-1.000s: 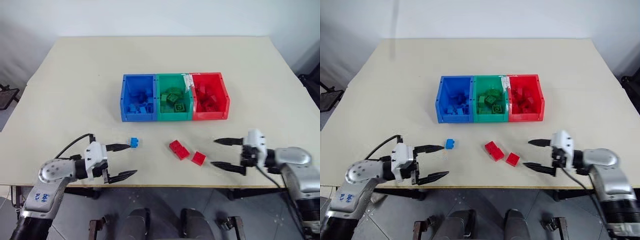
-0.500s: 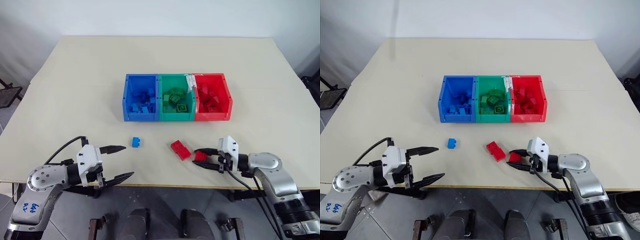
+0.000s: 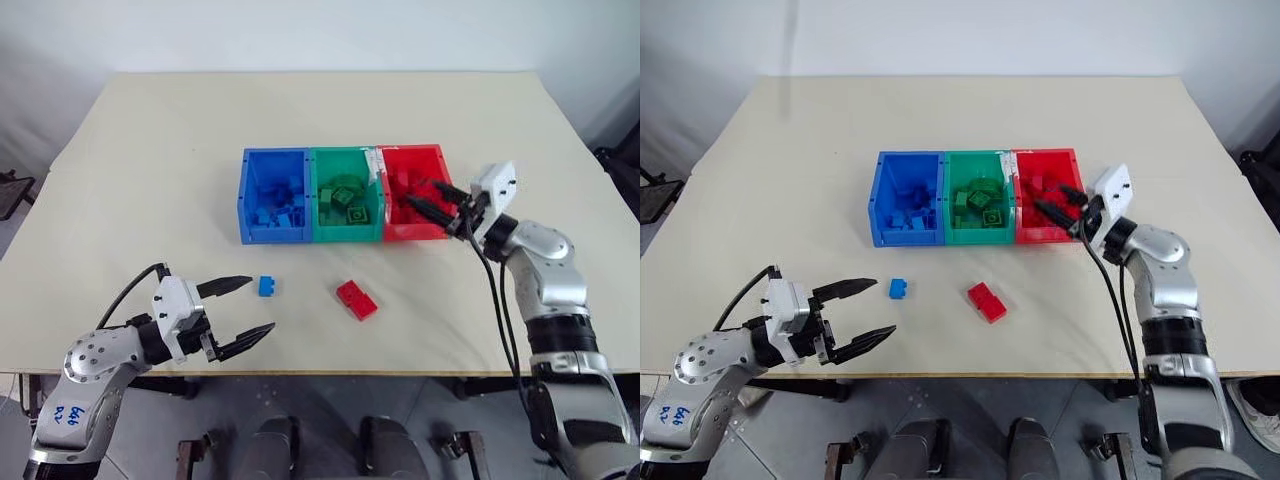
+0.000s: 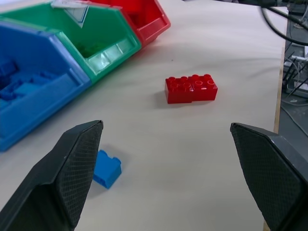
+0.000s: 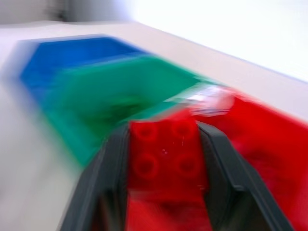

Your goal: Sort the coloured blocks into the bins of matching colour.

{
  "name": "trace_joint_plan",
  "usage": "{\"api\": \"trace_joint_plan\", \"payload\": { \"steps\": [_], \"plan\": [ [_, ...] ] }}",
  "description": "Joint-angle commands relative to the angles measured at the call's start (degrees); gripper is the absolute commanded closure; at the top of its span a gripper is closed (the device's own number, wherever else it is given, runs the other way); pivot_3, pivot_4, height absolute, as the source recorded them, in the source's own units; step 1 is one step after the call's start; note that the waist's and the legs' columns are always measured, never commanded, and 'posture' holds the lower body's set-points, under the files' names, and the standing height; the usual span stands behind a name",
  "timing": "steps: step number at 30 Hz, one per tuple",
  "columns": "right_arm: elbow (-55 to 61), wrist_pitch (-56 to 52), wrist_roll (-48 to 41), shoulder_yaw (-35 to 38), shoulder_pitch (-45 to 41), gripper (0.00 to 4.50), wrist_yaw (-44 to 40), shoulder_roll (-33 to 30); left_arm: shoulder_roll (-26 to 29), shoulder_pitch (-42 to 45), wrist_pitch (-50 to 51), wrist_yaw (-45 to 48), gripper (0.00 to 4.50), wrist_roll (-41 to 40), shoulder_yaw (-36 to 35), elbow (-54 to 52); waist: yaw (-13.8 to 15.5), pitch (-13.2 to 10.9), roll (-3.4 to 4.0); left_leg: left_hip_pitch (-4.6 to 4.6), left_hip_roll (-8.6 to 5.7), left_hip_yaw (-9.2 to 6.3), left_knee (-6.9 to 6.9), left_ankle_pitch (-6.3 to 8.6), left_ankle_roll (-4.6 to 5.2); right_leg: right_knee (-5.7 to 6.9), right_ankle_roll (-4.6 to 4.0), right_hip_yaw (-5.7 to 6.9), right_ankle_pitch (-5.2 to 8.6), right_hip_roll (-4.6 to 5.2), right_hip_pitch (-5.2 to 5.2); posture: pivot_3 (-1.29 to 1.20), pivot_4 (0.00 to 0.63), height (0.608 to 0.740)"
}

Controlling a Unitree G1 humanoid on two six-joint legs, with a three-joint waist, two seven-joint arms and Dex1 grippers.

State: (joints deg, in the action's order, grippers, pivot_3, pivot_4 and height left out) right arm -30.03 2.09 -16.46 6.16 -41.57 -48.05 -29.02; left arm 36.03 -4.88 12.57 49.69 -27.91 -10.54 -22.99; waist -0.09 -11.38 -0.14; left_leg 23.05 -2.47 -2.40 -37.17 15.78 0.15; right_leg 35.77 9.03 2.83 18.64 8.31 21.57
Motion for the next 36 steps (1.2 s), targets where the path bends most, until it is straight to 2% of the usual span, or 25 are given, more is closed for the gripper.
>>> {"api": "trace_joint_plan", "payload": {
  "steps": [1,5,9,16,22,30,33,36],
  "plan": [
    [-5.7,4.1,2.2,0.7,-3.1,2.65,2.3,0.6,-0.8,-1.2,-0.5,-2.0,0.0,-0.6,-1.5,-3.6,0.0,0.0,0.0,0.02,-0.01,-0.01,-0.01,0.01,0.02,-0.02,0.0,0.0,0.0,0.0,0.01,0.0,0.15,0.74],
    [-5.6,5.4,1.6,0.7,-3.5,1.39,0.2,1.2,-1.2,-1.9,-0.9,-3.6,0.0,-0.3,-2.4,-4.4,-0.2,0.0,0.0,0.04,0.0,0.02,0.0,0.02,0.03,-0.07,0.0,0.01,0.0,0.0,0.0,0.0,0.15,0.74],
    [-0.7,6.5,-0.9,2.5,0.9,0.06,-4.6,-1.4,-0.9,-0.9,-1.3,-3.6,0.0,-0.3,-2.1,-3.6,0.1,0.0,0.01,0.04,0.02,0.02,-0.02,0.01,0.03,-0.06,0.0,0.01,0.0,-0.03,-0.01,0.0,0.15,0.74],
    [12.9,2.3,-8.9,8.7,18.2,0.02,-18.0,-12.7,-0.3,5.4,-2.0,-0.1,0.0,1.0,2.5,1.3,1.5,0.0,0.05,0.06,-0.03,0.05,-0.05,0.04,0.08,-0.14,0.02,0.02,-0.01,0.01,-0.07,0.0,0.15,0.74],
    [12.1,6.0,-8.3,11.4,26.9,0.02,-25.9,-20.6,-0.8,11.6,-4.0,4.1,0.0,2.6,6.7,6.3,0.9,0.0,0.05,-0.03,0.07,0.27,-0.08,0.04,0.09,-0.14,0.02,-0.01,-0.01,-0.04,-0.09,0.0,0.15,0.74],
    [18.3,-2.8,-10.3,5.2,23.6,0.02,-28.4,-18.4,0.3,10.8,-6.6,3.9,0.0,3.9,4.6,8.1,-0.1,0.0,0.05,-0.12,0.17,0.35,-0.05,0.04,0.07,-0.13,0.01,-0.05,-0.01,-0.06,-0.08,0.0,0.15,0.74],
    [26.5,-10.1,-13.0,0.8,24.3,0.02,-27.8,-15.7,1.6,7.8,-6.1,3.9,0.0,2.8,2.2,7.0,0.1,0.0,0.05,-0.08,0.17,0.25,-0.04,0.05,0.05,-0.14,0.0,-0.02,-0.02,-0.06,-0.07,0.0,0.15,0.74],
    [35.2,-16.6,-12.3,-5.8,25.8,0.02,-23.2,-11.6,2.5,3.8,-4.5,3.3,0.0,1.5,-0.6,4.4,0.1,0.0,0.04,-0.04,0.15,0.2,-0.06,0.07,0.04,-0.17,0.0,0.0,-0.02,-0.01,-0.07,0.0,0.15,0.74]
  ]
}}
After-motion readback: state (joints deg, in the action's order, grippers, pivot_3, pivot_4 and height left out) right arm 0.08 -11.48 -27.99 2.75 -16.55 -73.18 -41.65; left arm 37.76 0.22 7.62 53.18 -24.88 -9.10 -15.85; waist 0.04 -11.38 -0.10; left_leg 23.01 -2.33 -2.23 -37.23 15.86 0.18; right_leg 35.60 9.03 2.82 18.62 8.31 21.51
